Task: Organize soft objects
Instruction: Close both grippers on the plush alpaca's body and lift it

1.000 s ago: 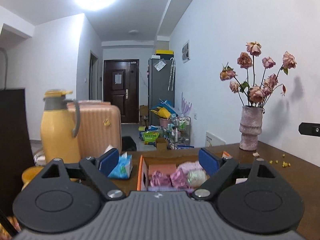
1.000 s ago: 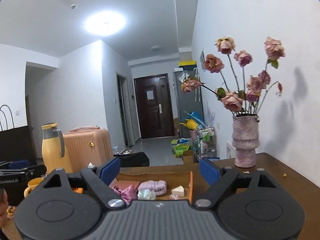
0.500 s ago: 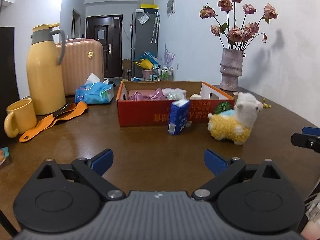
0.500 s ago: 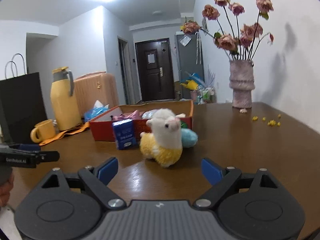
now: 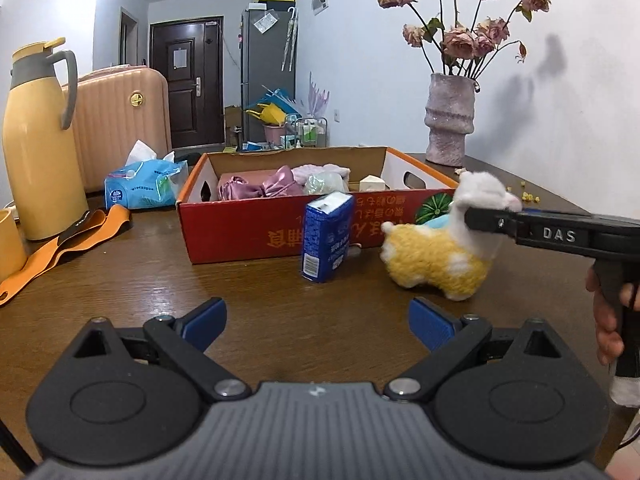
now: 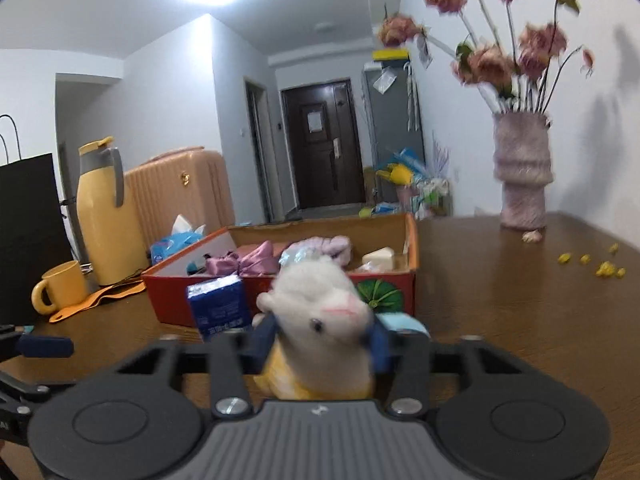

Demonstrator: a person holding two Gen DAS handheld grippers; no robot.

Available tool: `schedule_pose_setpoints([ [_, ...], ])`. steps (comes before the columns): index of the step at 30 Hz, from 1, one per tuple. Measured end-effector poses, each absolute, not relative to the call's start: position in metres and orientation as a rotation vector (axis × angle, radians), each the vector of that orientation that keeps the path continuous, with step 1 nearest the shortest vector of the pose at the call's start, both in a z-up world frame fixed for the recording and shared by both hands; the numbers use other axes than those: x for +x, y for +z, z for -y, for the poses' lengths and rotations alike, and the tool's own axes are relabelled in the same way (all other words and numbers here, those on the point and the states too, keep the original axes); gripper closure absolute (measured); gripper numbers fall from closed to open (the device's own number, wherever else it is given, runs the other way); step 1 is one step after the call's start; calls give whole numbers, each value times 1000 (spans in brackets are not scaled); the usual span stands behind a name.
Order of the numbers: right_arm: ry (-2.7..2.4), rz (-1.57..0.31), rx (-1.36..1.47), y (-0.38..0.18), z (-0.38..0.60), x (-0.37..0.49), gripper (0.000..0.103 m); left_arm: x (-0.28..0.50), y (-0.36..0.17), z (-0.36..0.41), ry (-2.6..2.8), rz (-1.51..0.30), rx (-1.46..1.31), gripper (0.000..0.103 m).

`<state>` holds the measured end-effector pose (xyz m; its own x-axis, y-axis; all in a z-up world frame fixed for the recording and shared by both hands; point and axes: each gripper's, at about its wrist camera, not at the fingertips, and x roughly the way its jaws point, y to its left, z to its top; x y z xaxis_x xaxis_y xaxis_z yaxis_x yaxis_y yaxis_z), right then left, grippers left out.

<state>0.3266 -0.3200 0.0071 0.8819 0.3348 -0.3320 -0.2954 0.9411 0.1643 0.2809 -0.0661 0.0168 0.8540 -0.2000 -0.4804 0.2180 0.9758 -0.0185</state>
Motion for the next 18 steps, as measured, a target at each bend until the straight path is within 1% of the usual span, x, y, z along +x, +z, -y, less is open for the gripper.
schedule_pose_setpoints([
  [3,478,-441,169,12,321,321,62,282,18,57,-269,-517,-15,3],
  [7,688,-646,397,12,335,323,61,282,16,51,-398,-561,-99,3],
  [9,688,-693,470,5,337,332,57,285,12,54,-429,-582,-129,4],
  [10,668,-709,495,-1,336,337,53,288,9,56,-425,-597,-135,5],
  [11,612,-720,496,-6,333,343,44,291,6,59,-421,-612,-136,8],
  [12,525,-725,471,-10,329,348,44,294,4,61,-413,-629,-136,12],
  [14,393,-711,411,-14,323,351,44,296,1,58,-398,-651,-152,14],
  [18,410,-651,508,-12,332,337,44,308,3,43,-396,-660,-223,15],
])
